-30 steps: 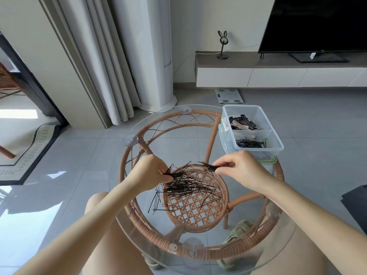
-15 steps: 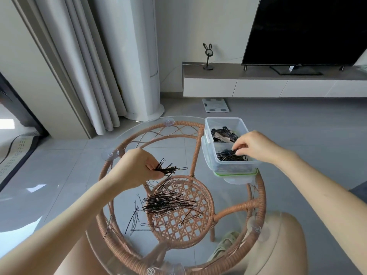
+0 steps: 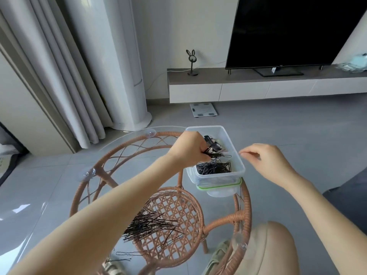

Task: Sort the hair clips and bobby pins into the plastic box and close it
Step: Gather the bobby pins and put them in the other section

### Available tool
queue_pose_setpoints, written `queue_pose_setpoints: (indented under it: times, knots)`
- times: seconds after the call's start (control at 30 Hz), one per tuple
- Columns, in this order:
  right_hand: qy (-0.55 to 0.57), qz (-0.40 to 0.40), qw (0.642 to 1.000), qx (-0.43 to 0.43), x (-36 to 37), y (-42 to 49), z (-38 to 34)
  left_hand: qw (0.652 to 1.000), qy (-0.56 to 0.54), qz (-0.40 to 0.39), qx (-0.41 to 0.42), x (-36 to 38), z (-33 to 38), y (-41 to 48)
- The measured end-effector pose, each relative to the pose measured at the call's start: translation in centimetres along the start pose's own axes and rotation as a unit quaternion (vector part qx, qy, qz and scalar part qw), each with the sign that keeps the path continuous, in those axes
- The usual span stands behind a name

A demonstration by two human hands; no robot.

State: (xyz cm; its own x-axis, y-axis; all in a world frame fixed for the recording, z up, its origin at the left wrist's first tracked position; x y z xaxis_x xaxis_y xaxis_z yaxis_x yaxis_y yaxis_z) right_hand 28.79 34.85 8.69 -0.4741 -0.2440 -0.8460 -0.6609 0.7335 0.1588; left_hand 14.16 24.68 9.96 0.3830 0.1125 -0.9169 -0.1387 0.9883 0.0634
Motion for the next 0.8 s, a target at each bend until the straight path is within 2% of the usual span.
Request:
queue_pose_setpoints:
  times: [0.17,0.3,0.43,0.57,0.63,0.73,0.8]
  knots:
    - [-0.022,-0.009,0.999,-0.024,-0.2,-1.7,0.6,0.994,0.060,-0.090,0.011,4.7,1.1,3.8]
    - [-0.026,-0.012,0.999,-0.046,0.1,-2.0,0.3,0.991,0.067,-0.111,0.014,5.9,0.8,4.3]
    - [-0.009,-0.001,0.998,-0.058,-0.1,-2.2,-1.3,0.995,0.044,-0.090,0.031,4.1,0.4,3.5]
    - [0.064,0.014,0.996,-0.061,0.1,-3.8,-4.0,1.000,-0.005,0.004,0.002,0.9,-1.1,0.3]
    - [0.109,-0.026,0.991,-0.069,1.9,-5.5,-5.5,0.998,-0.051,0.040,-0.025,0.1,-2.9,-2.7]
    - [0.091,-0.087,0.987,-0.095,5.6,-7.9,-7.4,0.994,-0.072,0.039,-0.066,0.1,-5.6,-7.0]
    - [0.096,-0.119,0.984,-0.093,8.0,-9.0,-8.4,0.988,-0.093,0.066,-0.100,-0.2,-7.1,-9.1]
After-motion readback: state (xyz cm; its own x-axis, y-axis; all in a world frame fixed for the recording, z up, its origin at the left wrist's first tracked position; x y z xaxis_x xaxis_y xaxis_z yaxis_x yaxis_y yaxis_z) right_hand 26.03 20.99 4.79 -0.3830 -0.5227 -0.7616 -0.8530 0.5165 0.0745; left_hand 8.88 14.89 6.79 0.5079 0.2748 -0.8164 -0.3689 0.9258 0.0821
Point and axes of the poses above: each hand's wrist, its own y-axis towards the middle knuckle, its own x-axis out of the palm, z = x × y, the point moved 8 cm from there along y, towards the middle knuckle, and after that the axes turned 10 degrees about x, right-handed, at the moved point
